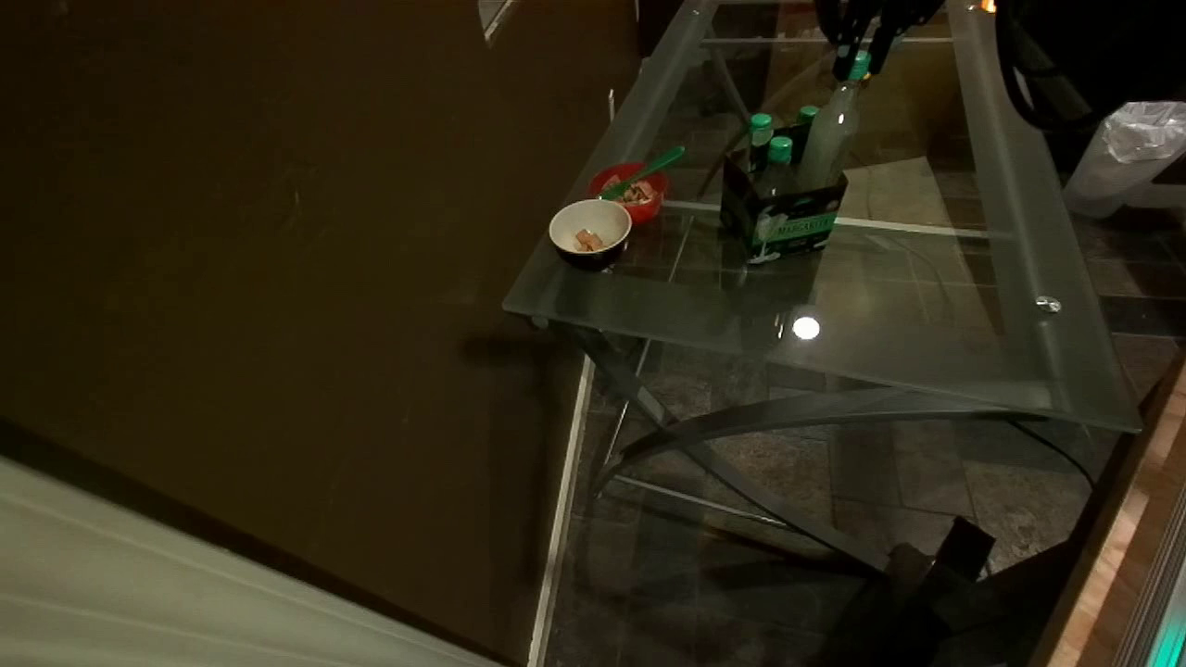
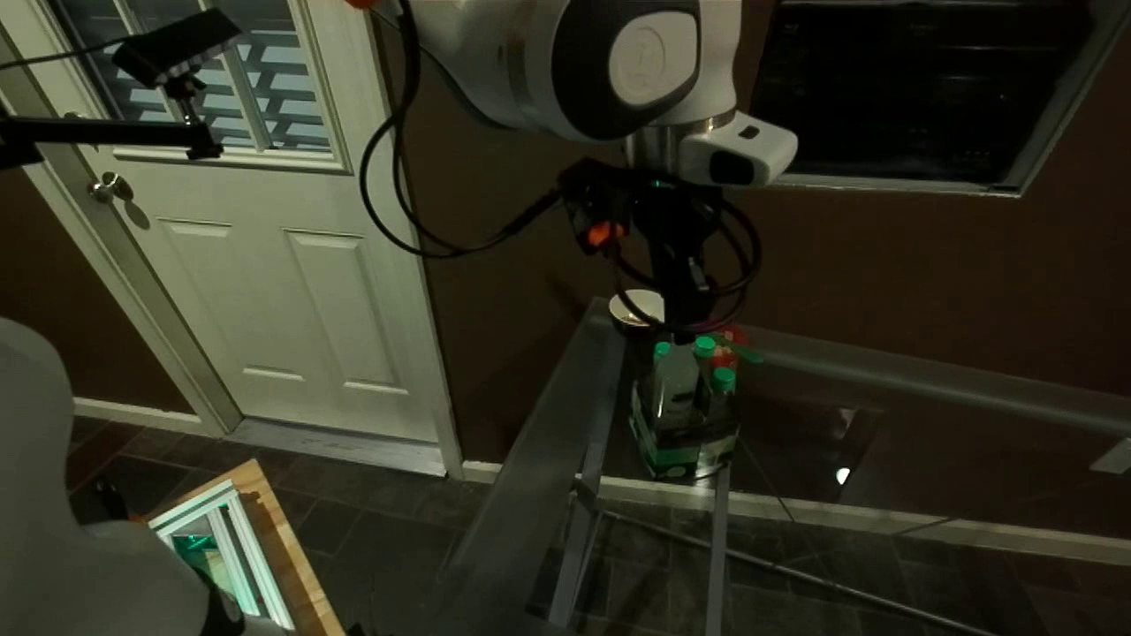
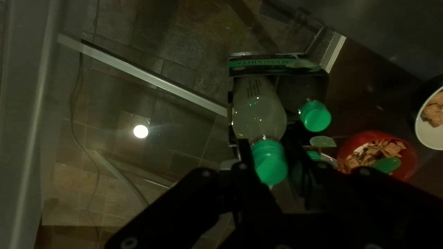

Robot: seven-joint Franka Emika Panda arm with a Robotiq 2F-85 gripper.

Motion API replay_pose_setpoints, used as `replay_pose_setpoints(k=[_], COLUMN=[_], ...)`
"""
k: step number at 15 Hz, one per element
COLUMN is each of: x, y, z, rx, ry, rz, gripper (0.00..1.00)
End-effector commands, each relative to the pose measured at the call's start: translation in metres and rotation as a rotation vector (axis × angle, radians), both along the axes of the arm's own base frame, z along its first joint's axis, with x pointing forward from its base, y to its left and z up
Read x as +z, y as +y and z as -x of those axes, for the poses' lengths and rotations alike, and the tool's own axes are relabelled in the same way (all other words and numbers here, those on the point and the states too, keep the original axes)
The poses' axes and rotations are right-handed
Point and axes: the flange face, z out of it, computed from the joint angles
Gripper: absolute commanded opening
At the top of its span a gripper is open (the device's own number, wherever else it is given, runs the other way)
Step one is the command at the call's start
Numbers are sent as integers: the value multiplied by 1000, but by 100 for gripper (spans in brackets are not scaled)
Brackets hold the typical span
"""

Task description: Put the bottles inside the crate

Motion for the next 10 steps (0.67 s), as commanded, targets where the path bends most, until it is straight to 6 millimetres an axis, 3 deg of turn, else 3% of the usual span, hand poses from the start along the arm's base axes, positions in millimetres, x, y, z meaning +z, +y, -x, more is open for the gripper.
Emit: replay_pose_setpoints(k=[1,10], x=[-14,-67], y=[-1,-4], z=[-3,-14], rx=[8,11], ry=[-10,9], rz=[4,11], gripper=[7,7])
